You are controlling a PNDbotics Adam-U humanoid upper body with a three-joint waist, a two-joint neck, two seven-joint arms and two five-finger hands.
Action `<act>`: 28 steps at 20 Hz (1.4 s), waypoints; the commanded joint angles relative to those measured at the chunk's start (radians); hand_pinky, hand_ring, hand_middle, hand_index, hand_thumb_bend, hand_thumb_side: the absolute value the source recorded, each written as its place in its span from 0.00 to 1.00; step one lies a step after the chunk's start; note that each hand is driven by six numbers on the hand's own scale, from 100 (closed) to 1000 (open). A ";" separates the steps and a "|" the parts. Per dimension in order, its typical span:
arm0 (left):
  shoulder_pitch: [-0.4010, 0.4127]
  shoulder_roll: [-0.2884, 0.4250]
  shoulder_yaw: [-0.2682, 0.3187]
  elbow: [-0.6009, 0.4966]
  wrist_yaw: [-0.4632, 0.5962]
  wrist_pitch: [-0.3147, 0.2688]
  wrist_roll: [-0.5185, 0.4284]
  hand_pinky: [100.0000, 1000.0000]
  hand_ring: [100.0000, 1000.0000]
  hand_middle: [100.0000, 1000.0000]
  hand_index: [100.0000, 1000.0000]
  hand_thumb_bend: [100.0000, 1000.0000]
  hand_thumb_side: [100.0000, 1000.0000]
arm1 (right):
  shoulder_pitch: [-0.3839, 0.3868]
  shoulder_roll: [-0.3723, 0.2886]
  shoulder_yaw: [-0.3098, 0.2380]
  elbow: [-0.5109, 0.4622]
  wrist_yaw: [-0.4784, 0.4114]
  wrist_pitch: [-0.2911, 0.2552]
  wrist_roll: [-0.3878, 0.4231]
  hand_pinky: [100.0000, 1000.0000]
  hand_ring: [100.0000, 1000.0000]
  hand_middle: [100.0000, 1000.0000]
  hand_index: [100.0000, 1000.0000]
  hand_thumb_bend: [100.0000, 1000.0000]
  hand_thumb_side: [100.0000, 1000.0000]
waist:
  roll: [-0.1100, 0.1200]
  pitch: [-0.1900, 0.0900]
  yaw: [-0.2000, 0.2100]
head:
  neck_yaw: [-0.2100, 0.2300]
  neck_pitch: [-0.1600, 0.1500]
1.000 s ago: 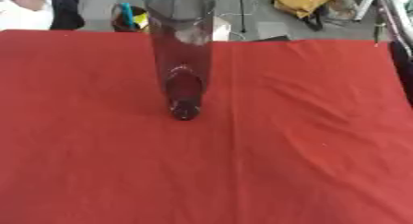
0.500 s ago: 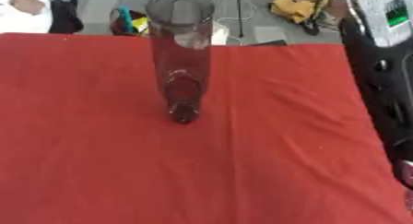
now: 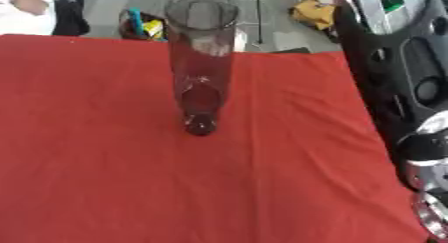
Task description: Arrange flowers into the vase.
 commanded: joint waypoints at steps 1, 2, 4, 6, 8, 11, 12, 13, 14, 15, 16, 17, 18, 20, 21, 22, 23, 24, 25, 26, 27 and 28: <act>-0.008 0.029 0.000 -0.018 0.003 0.000 -0.004 0.71 0.87 0.82 0.89 0.00 1.00 | -0.044 -0.019 -0.013 0.019 -0.051 -0.004 -0.028 0.00 0.00 0.00 0.00 0.00 0.48 | 0.004 -0.030 -0.002 | 0.006 -0.005; -0.007 0.031 0.000 -0.018 0.003 0.000 -0.005 0.71 0.87 0.82 0.89 0.00 1.00 | -0.050 -0.023 -0.012 0.025 -0.062 -0.004 -0.034 0.00 0.00 0.00 0.00 0.00 0.48 | 0.003 -0.031 -0.004 | 0.008 -0.005; -0.005 0.033 -0.001 -0.018 0.002 0.001 -0.006 0.71 0.87 0.82 0.89 0.00 1.00 | -0.060 -0.026 -0.014 0.038 -0.087 0.000 -0.042 0.00 0.00 0.00 0.00 0.00 0.48 | 0.003 -0.034 -0.009 | 0.010 -0.006; -0.004 0.034 -0.001 -0.018 0.002 0.001 -0.006 0.71 0.87 0.82 0.89 0.00 1.00 | -0.066 -0.023 -0.017 0.047 -0.114 0.007 -0.051 0.00 0.00 0.00 0.00 0.00 0.49 | 0.003 -0.036 -0.011 | 0.012 -0.010; -0.005 0.034 -0.002 -0.018 0.003 0.001 -0.007 0.71 0.87 0.83 0.89 0.00 1.00 | -0.070 -0.015 -0.019 0.051 -0.146 0.021 -0.064 0.00 0.00 0.00 0.00 0.00 0.49 | 0.004 -0.038 -0.011 | 0.011 -0.021; -0.006 0.035 -0.003 -0.018 0.003 -0.001 -0.008 0.71 0.87 0.83 0.89 0.00 1.00 | -0.075 -0.013 -0.013 0.047 -0.229 0.030 -0.090 0.00 0.00 0.00 0.00 0.00 0.50 | 0.006 -0.040 -0.011 | -0.001 -0.058; -0.007 0.035 -0.003 -0.018 0.004 -0.001 -0.009 0.71 0.87 0.83 0.89 0.00 1.00 | -0.077 -0.013 -0.010 0.046 -0.249 0.031 -0.099 0.00 0.00 0.00 0.00 0.00 0.50 | 0.006 -0.041 -0.011 | -0.005 -0.069; -0.007 0.034 -0.004 -0.018 0.005 -0.001 -0.009 0.71 0.87 0.83 0.89 0.00 1.00 | -0.078 -0.011 -0.008 0.045 -0.263 0.032 -0.107 0.00 0.00 0.00 0.00 0.00 0.50 | 0.006 -0.041 -0.011 | -0.007 -0.077; -0.008 0.034 -0.005 -0.018 0.005 -0.001 -0.010 0.71 0.87 0.83 0.89 0.00 1.00 | -0.080 -0.008 -0.006 0.045 -0.272 0.033 -0.115 0.00 0.00 0.00 0.00 0.00 0.50 | 0.006 -0.042 -0.010 | -0.009 -0.082; -0.008 0.034 -0.006 -0.018 0.006 -0.001 -0.011 0.71 0.87 0.83 0.89 0.00 1.00 | -0.083 -0.004 -0.004 0.044 -0.276 0.033 -0.121 0.00 0.00 0.00 0.00 0.00 0.50 | 0.005 -0.043 -0.009 | -0.011 -0.085; -0.009 0.035 -0.006 -0.018 0.006 -0.001 -0.012 0.71 0.87 0.82 0.89 0.00 1.00 | -0.086 -0.001 -0.003 0.043 -0.279 0.032 -0.125 0.00 0.00 0.00 0.00 0.00 0.50 | 0.005 -0.044 -0.009 | -0.013 -0.086; -0.009 0.035 -0.007 -0.018 0.007 -0.001 -0.013 0.71 0.87 0.82 0.89 0.00 1.00 | -0.089 0.003 -0.002 0.042 -0.281 0.030 -0.128 0.00 0.00 0.00 0.00 0.00 0.50 | 0.005 -0.046 -0.008 | -0.015 -0.086; -0.009 0.035 -0.007 -0.018 0.008 -0.001 -0.013 0.71 0.87 0.82 0.89 0.00 1.00 | -0.092 0.009 -0.001 0.039 -0.283 0.028 -0.129 0.00 0.00 0.00 0.00 0.00 0.50 | 0.004 -0.047 -0.006 | -0.017 -0.085; -0.011 0.034 -0.009 -0.018 0.009 -0.001 -0.015 0.71 0.87 0.82 0.89 0.00 1.00 | -0.099 0.020 -0.002 0.033 -0.282 0.019 -0.130 0.00 0.00 0.00 0.00 0.00 0.50 | 0.002 -0.049 -0.003 | -0.021 -0.085; -0.013 0.034 -0.010 -0.018 0.010 -0.001 -0.016 0.71 0.87 0.82 0.89 0.00 1.00 | -0.102 0.025 -0.003 0.031 -0.282 0.013 -0.130 0.00 0.00 0.00 0.00 0.00 0.50 | 0.001 -0.050 -0.001 | -0.023 -0.086; -0.014 0.034 -0.011 -0.018 0.012 -0.001 -0.017 0.71 0.87 0.82 0.89 0.00 1.00 | -0.105 0.031 -0.004 0.029 -0.283 0.008 -0.130 0.00 0.00 0.00 0.00 0.00 0.50 | -0.001 -0.051 0.001 | -0.026 -0.087; -0.015 0.034 -0.011 -0.018 0.013 -0.001 -0.018 0.71 0.87 0.82 0.89 0.00 1.00 | -0.107 0.035 -0.004 0.028 -0.284 0.004 -0.130 0.00 0.00 0.00 0.00 0.00 0.50 | -0.002 -0.051 0.003 | -0.027 -0.088; -0.016 0.033 -0.011 -0.018 0.013 -0.001 -0.019 0.71 0.87 0.82 0.89 0.00 1.00 | -0.108 0.039 -0.004 0.026 -0.286 0.000 -0.130 0.00 0.00 0.00 0.00 0.00 0.50 | -0.003 -0.052 0.005 | -0.029 -0.088; -0.017 0.033 -0.012 -0.018 0.014 -0.001 -0.019 0.71 0.87 0.82 0.89 0.00 1.00 | -0.110 0.042 -0.003 0.025 -0.288 -0.004 -0.130 0.00 0.00 0.00 0.00 0.00 0.50 | -0.004 -0.052 0.007 | -0.030 -0.088; -0.017 0.034 -0.012 -0.018 0.015 -0.001 -0.020 0.71 0.87 0.82 0.89 0.00 1.00 | -0.111 0.046 -0.002 0.024 -0.289 -0.006 -0.130 0.00 0.00 0.00 0.00 0.00 0.50 | -0.005 -0.052 0.009 | -0.031 -0.087; -0.017 0.034 -0.012 -0.018 0.015 -0.001 -0.020 0.71 0.87 0.82 0.89 0.00 1.00 | -0.113 0.048 -0.001 0.024 -0.289 -0.007 -0.130 0.00 0.00 0.00 0.00 0.00 0.50 | -0.005 -0.052 0.010 | -0.032 -0.086; -0.017 0.035 -0.012 -0.018 0.015 -0.001 -0.021 0.71 0.87 0.82 0.89 0.00 1.00 | -0.115 0.048 -0.001 0.024 -0.288 -0.007 -0.130 0.00 0.00 0.00 0.00 0.00 0.50 | -0.006 -0.052 0.011 | -0.032 -0.085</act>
